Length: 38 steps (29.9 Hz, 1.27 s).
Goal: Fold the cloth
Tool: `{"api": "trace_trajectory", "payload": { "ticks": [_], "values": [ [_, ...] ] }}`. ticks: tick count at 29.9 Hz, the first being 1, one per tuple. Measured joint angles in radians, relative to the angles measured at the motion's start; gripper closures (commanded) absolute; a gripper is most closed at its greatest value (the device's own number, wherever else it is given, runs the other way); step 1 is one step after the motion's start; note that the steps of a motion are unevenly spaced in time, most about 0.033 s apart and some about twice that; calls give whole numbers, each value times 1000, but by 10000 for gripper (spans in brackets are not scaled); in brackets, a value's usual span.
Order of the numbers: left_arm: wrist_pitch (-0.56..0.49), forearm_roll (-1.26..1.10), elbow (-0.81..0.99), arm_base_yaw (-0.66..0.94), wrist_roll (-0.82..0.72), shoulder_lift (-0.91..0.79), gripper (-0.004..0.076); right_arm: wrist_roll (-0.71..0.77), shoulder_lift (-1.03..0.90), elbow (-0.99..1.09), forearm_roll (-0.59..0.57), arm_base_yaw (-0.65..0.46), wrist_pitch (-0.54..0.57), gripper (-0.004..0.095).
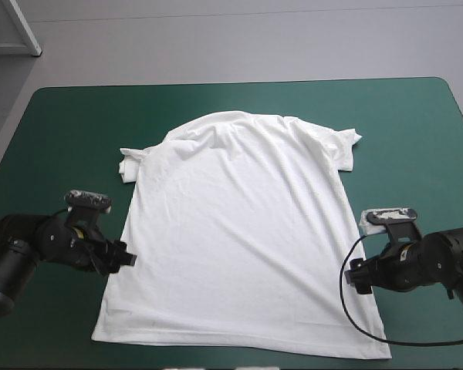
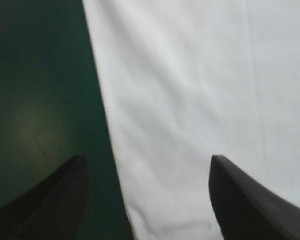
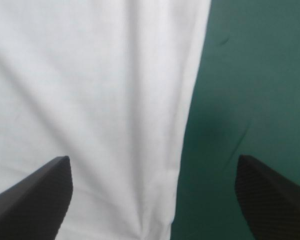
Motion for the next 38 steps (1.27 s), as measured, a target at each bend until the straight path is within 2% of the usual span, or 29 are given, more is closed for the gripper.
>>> {"api": "trace_trajectory", "payload": {
  "ticks": [3, 7, 14, 23, 28, 31, 33, 37, 38],
  "values": [
    [-75, 33, -92, 0, -6, 66, 218, 44, 11, -56, -68, 0, -8, 75],
    [-124, 40, -192, 0, -12, 184, 223, 85, 45, -115, -123, 0, -9, 75],
    [-273, 37, -293, 4, -117, 400, 233, 84, 68, -141, -121, 0, -34, 75],
    [-354, 7, -355, 9, -144, 641, 232, 51, 70, -141, -121, 0, -39, 75],
    [-420, -2, -364, 9, -145, 708, 247, 50, 94, -145, -121, 0, -42, 98],
    [-435, -2, -366, 9, -145, 712, 345, 50, 128, -153, -121, 0, -57, 150],
    [-438, 1, -367, 9, -145, 714, 454, 50, 163, -168, -121, 0, -72, 181],
    [-431, 8, -369, 10, -145, 720, 719, 50, 254, -226, -121, 0, -126, 211],
    [-428, 9, -369, 10, -142, 722, 729, 51, 283, -247, -121, 0, -141, 211]
  ]
}}
